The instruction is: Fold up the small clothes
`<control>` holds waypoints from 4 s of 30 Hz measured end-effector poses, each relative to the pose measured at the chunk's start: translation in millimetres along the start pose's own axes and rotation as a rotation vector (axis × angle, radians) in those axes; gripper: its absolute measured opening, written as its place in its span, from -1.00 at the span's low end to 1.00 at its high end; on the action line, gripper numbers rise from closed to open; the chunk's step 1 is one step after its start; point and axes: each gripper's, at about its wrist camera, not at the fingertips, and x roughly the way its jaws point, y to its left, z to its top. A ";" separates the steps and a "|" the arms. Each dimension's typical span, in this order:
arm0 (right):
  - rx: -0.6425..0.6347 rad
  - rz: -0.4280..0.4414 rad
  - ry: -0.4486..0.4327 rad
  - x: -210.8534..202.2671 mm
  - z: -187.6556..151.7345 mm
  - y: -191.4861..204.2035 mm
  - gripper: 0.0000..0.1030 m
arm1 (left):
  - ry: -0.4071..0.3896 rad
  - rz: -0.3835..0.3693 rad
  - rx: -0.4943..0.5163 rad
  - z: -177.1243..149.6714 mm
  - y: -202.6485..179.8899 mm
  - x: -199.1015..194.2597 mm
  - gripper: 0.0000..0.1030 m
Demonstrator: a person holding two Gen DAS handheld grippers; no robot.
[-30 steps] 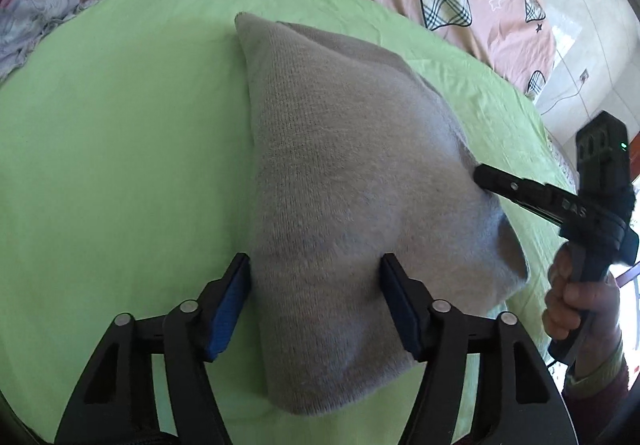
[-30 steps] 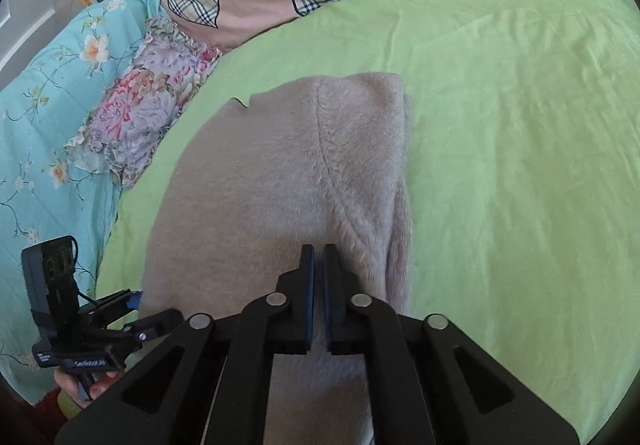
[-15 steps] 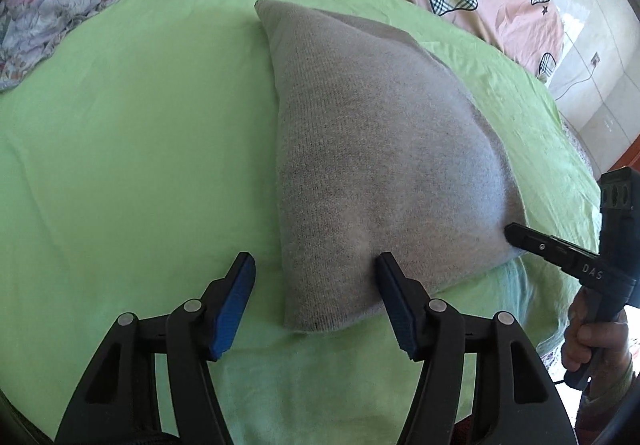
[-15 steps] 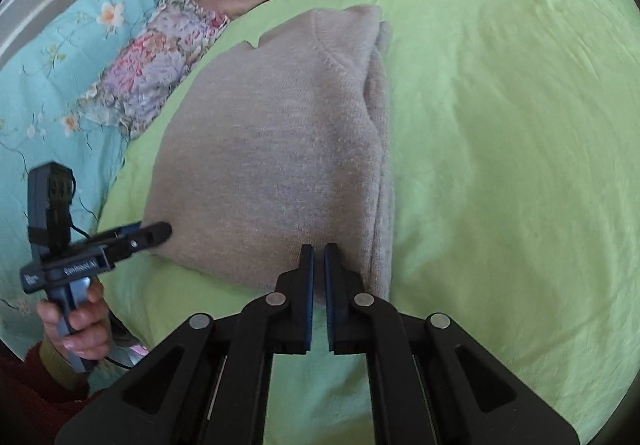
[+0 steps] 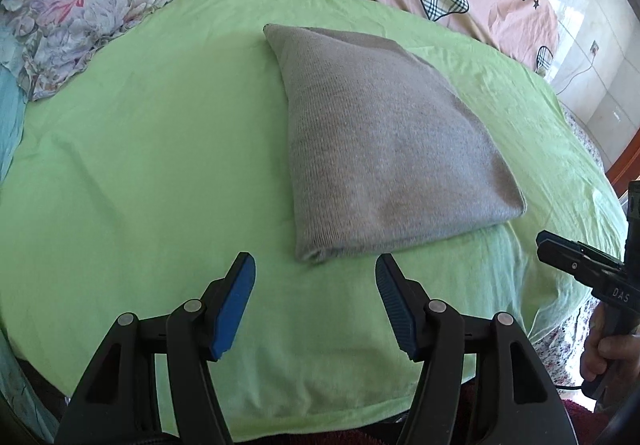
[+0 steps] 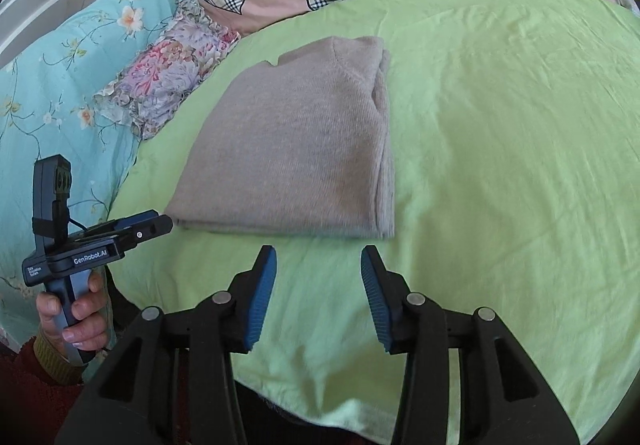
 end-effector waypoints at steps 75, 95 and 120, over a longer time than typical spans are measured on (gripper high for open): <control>-0.124 -0.061 0.135 67.3 89.4 34.7 0.86 | 0.004 0.326 0.143 63.2 -21.7 13.3 0.85; -0.123 -0.066 0.164 69.7 86.3 35.1 0.87 | 0.004 0.317 0.146 66.0 -25.5 11.0 0.88; -0.122 -0.066 0.173 72.1 84.6 38.0 0.88 | -0.001 0.314 0.150 64.3 -29.2 8.6 0.89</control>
